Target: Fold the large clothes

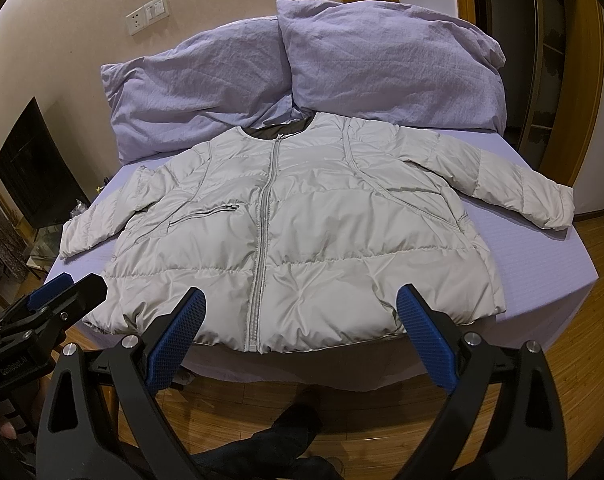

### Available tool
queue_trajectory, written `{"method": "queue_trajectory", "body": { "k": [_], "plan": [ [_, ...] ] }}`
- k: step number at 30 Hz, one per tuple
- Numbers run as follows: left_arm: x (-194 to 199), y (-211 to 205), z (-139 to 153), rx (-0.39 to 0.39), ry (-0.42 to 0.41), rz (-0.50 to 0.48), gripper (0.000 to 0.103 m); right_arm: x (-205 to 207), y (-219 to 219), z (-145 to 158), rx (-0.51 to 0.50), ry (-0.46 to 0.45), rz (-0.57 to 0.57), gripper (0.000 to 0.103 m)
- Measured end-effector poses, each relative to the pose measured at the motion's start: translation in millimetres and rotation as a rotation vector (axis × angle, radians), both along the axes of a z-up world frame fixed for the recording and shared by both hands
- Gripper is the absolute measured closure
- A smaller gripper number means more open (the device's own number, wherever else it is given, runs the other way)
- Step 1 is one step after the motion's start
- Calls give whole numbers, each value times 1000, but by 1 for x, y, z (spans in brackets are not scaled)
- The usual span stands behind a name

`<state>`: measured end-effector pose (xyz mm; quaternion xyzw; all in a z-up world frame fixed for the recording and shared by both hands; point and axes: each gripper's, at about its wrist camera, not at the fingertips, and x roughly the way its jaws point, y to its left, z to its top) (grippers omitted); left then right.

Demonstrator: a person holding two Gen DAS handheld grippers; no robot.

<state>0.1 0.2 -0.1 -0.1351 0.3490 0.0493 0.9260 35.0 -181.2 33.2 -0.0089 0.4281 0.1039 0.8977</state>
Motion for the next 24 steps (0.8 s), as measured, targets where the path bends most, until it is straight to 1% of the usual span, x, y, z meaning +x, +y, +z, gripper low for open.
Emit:
{"method": "queue_trajectory", "body": {
  "k": [17, 23, 24],
  "plan": [
    [0, 0, 0, 0, 0, 0, 2, 1, 1, 0, 4, 5, -2, 5],
    [1, 0, 0, -5, 4, 1, 2, 10, -2, -1, 16, 15, -17, 5],
    [3, 6, -1, -7, 6, 2, 2, 14, -4, -2, 18, 17, -24, 5]
  ]
}}
